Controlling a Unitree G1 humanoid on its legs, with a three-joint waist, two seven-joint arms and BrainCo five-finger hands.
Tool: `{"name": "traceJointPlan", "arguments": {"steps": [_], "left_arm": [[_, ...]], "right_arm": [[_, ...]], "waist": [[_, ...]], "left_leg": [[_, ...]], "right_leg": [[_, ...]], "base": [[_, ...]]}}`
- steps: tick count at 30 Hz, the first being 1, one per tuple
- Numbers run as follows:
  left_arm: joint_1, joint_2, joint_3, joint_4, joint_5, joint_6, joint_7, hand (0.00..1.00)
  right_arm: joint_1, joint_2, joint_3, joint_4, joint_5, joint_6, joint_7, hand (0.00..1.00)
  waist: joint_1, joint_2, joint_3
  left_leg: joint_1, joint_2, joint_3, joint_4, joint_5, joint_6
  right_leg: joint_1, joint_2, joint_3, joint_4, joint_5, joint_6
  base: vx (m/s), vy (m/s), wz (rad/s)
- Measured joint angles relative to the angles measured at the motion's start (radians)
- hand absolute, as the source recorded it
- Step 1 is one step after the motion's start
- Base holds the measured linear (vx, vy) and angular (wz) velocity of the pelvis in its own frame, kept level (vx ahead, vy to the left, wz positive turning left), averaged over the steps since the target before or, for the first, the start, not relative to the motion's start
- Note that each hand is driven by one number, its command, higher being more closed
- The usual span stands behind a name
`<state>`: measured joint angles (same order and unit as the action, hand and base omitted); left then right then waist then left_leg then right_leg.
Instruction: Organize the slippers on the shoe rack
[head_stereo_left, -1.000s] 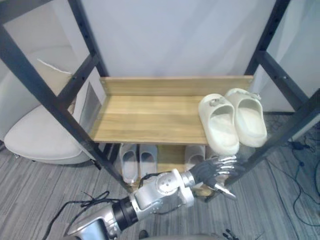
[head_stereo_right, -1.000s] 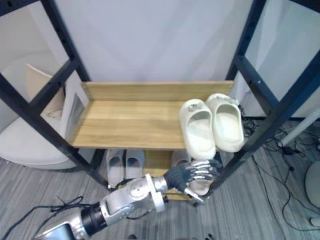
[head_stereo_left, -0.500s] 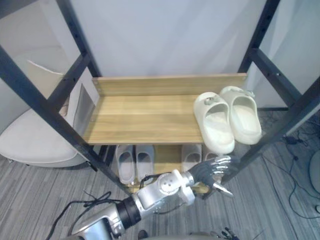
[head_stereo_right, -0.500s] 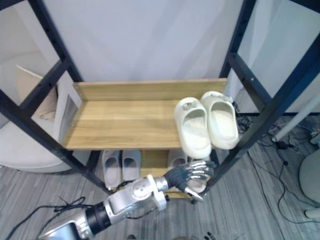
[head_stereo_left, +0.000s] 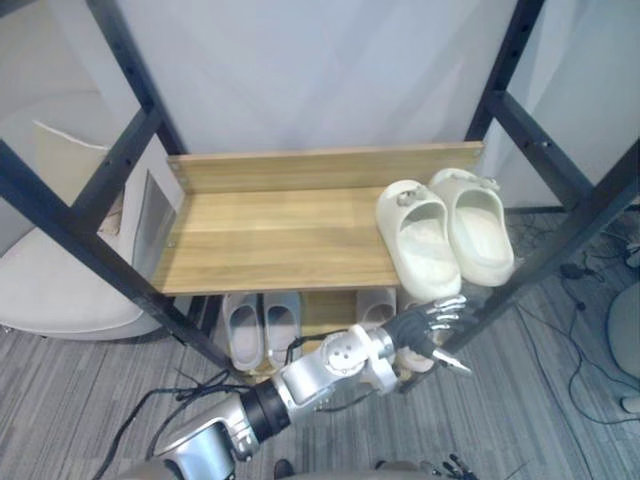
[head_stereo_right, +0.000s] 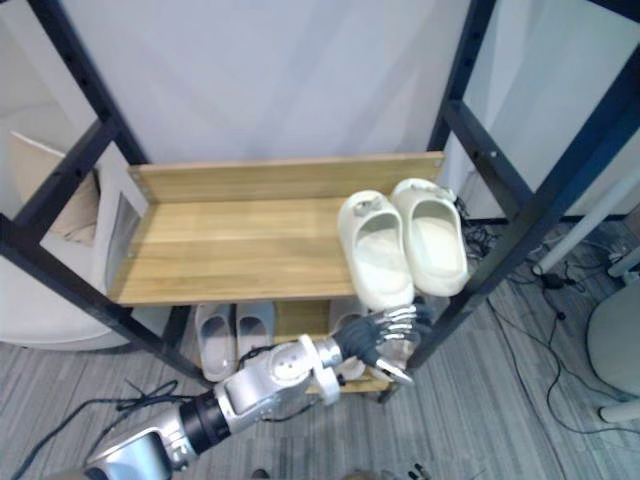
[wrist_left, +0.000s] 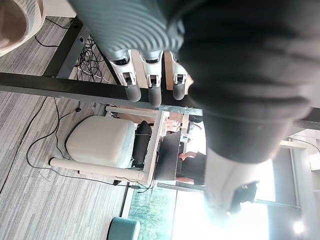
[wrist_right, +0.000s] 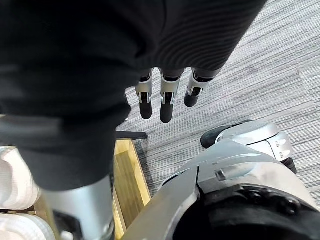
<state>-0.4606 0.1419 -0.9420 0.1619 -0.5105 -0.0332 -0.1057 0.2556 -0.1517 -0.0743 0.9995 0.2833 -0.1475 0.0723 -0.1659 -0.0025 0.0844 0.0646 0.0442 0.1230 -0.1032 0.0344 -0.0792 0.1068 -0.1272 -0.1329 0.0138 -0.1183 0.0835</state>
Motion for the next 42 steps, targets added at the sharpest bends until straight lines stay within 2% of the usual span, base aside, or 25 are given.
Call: {"name": "traceJointPlan", "arguments": {"steps": [8, 21, 32, 38, 42], "left_arm": [[-0.021, -0.003, 0.044, 0.042, 0.032, -0.002, 0.036, 0.00], [-0.047, -0.025, 0.062, 0.069, 0.058, -0.007, 0.036, 0.00], [-0.055, -0.033, 0.061, 0.076, 0.058, -0.008, 0.033, 0.00], [0.029, -0.014, 0.054, 0.027, 0.057, -0.007, 0.006, 0.00], [0.129, 0.042, 0.008, 0.025, 0.058, -0.002, -0.042, 0.00]], "right_arm": [[0.000, 0.000, 0.000, -0.001, 0.000, 0.000, 0.000, 0.00], [-0.001, 0.003, -0.011, -0.004, 0.001, 0.000, -0.001, 0.00], [-0.001, 0.005, -0.022, -0.003, 0.001, 0.002, -0.001, 0.00], [-0.001, 0.004, -0.020, -0.003, 0.000, 0.002, 0.000, 0.00], [-0.006, -0.005, 0.008, -0.004, 0.000, 0.002, 0.000, 0.00]], "waist": [[-0.002, 0.001, 0.003], [-0.016, 0.003, 0.025], [-0.015, 0.005, 0.028], [-0.006, 0.008, 0.027], [0.007, 0.009, 0.027]], "left_leg": [[-0.002, 0.000, -0.001, 0.000, 0.000, 0.000], [-0.007, 0.000, 0.001, 0.000, 0.000, 0.000], [-0.008, -0.001, -0.005, 0.000, 0.000, 0.000], [-0.003, -0.001, -0.021, 0.000, 0.001, 0.000], [0.008, -0.002, -0.026, 0.000, 0.001, 0.000]], "right_leg": [[-0.001, 0.000, -0.002, 0.000, 0.000, 0.000], [-0.008, 0.000, 0.000, 0.000, 0.000, 0.000], [-0.005, 0.000, -0.006, 0.000, 0.002, 0.002], [0.010, 0.000, -0.022, -0.001, 0.001, 0.002], [0.025, 0.000, -0.025, -0.001, 0.000, 0.002]], "base": [[0.00, 0.000, 0.00], [0.00, 0.000, 0.00], [0.00, 0.000, 0.01], [0.00, -0.006, 0.08], [-0.03, -0.011, 0.03]]}}
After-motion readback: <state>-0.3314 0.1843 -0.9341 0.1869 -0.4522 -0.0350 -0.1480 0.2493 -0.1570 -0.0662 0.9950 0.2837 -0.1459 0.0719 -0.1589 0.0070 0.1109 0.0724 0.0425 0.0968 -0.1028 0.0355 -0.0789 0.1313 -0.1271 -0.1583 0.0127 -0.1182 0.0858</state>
